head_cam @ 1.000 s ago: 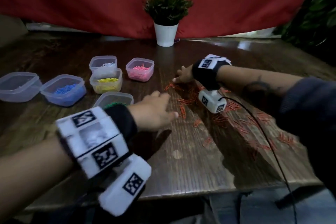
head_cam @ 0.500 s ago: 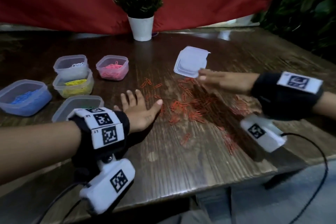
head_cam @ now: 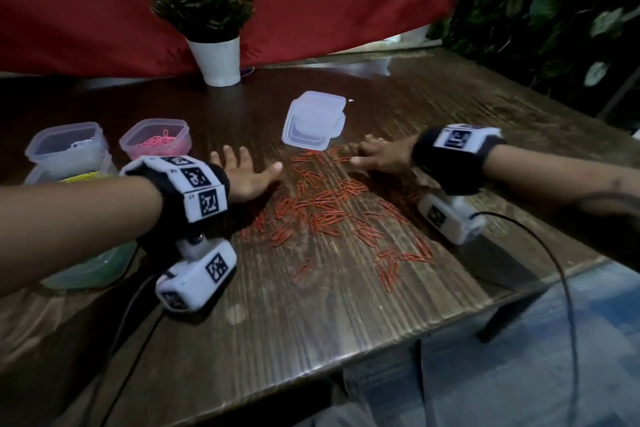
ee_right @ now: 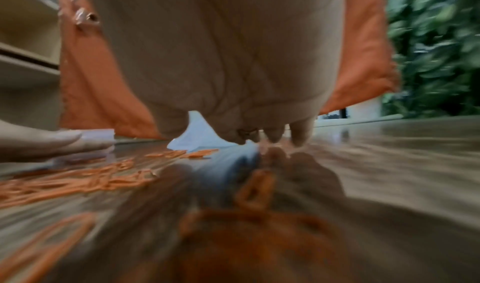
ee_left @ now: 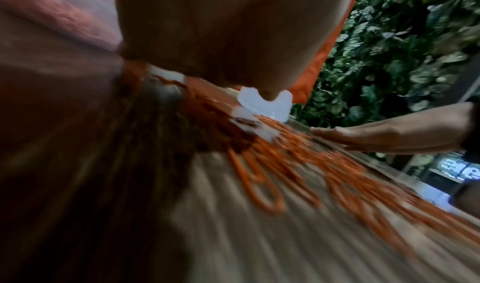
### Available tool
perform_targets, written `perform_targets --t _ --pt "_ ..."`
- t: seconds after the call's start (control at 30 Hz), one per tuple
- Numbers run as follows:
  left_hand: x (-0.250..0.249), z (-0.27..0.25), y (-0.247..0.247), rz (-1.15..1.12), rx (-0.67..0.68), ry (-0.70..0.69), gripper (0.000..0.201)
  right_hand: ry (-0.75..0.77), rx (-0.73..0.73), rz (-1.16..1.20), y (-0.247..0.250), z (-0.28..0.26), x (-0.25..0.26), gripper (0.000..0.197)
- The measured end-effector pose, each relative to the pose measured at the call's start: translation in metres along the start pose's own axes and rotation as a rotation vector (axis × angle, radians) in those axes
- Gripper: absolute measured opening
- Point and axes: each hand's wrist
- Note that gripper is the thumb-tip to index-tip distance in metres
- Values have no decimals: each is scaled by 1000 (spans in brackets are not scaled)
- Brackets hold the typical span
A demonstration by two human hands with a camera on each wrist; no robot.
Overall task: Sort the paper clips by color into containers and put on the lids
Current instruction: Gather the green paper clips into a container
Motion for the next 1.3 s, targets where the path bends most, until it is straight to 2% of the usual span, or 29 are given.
perform_targets --t 0.13,0.27,0.37,0.47,0.63,0.77,0.93,1.0,1.1,1.17,1.23,1.27,1.3 --pt "-8 4 0 2 94 -93 80 37 74 -77 -4 13 26 65" --pt "-22 -14 -13 140 144 -342 70 133 131 -145 -29 8 38 70" --pt "-26 -23 -18 148 212 -372 73 181 186 -92 -36 4 38 66" --pt "-22 -12 -8 151 142 -331 77 196 121 29 -25 13 43 60" --pt "-16 21 8 204 28 -225 89 136 -21 128 -4 39 60 47" --pt "-15 33 13 193 57 -180 92 71 47 304 6 45 61 50" --pt "-20 29 12 198 139 -257 92 167 -11 172 -5 43 68 46" --pt "-19 24 13 246 174 -273 92 216 30 72 -12 36 71 49" --pt "-10 10 18 212 229 -355 91 279 167 -35 -20 21 72 56" --pt "0 -5 16 157 273 -443 97 312 237 -39 -23 8 68 58" --pt "8 -24 9 92 318 -509 117 338 295 -16 -28 -7 59 59" --pt "12 -32 3 46 331 -518 121 334 326 11 -30 -14 55 58" --pt "13 -40 -2 -15 326 -516 116 330 341 51 -31 -21 49 57"
Point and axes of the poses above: each hand's wrist, its own z-axis towards the middle knuckle, its own y-axis out of the back of the hand, x = y × z, and after that the axes turned 15 degrees about z, right-handed
